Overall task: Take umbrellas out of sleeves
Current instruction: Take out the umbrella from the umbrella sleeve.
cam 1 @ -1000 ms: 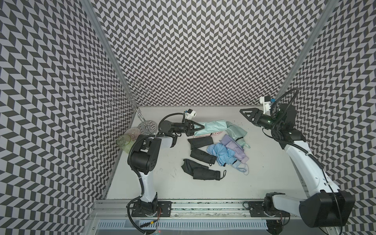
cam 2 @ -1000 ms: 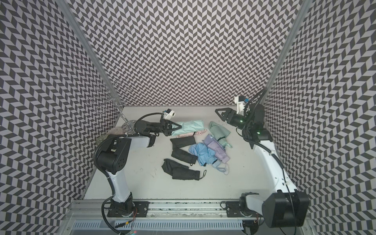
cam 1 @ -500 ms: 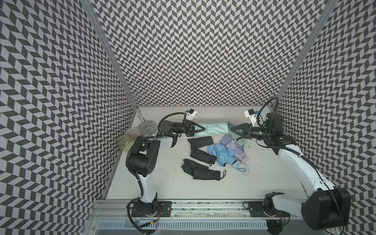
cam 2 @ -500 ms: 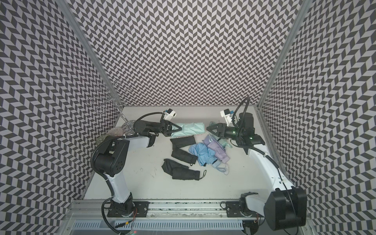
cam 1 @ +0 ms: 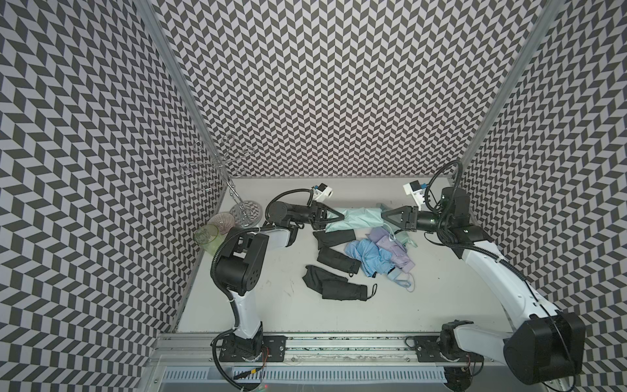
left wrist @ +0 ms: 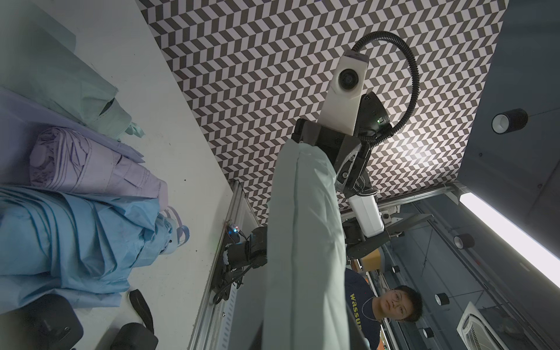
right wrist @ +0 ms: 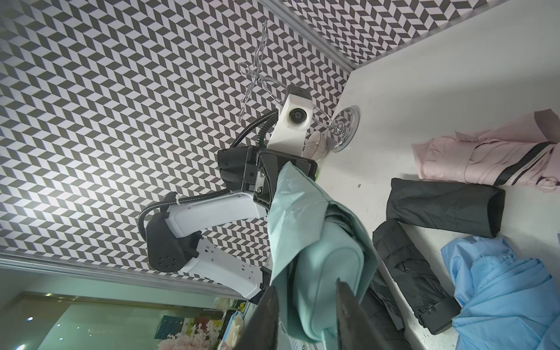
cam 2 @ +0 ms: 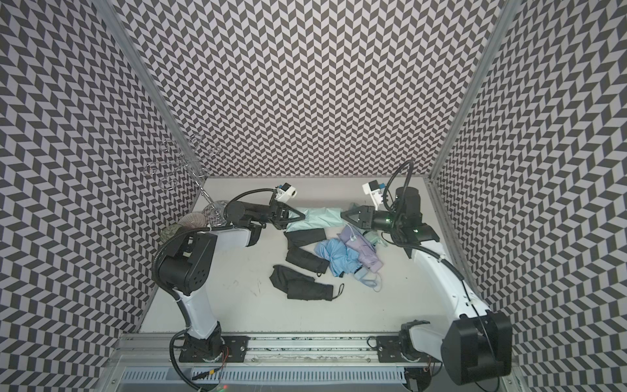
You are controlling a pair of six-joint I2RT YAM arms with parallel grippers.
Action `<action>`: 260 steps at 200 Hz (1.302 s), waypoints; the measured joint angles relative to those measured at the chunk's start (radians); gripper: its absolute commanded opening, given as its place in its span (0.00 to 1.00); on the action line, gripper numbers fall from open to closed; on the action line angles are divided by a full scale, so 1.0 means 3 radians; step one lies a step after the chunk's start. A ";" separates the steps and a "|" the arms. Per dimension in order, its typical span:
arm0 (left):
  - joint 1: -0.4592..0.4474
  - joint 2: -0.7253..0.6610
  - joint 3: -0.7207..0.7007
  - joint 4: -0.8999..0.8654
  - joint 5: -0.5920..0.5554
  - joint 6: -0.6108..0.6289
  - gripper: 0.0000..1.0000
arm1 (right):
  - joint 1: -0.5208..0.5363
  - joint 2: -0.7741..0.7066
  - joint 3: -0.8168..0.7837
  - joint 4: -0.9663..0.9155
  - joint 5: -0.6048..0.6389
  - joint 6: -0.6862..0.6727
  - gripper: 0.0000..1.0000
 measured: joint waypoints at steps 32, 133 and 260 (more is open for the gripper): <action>0.0000 0.0000 -0.0003 0.0000 0.0000 -0.0038 0.04 | 0.0001 0.0003 -0.0023 0.0006 0.0000 -0.0003 0.32; 0.0000 0.0000 -0.0008 0.0000 0.0003 -0.0083 0.05 | 0.0015 0.0047 -0.0079 -0.0064 -0.0018 -0.0046 0.30; 0.0047 0.0001 -0.0009 0.0000 0.0074 -0.0113 0.05 | 0.0045 0.0090 -0.0126 0.0118 -0.0148 0.0089 0.36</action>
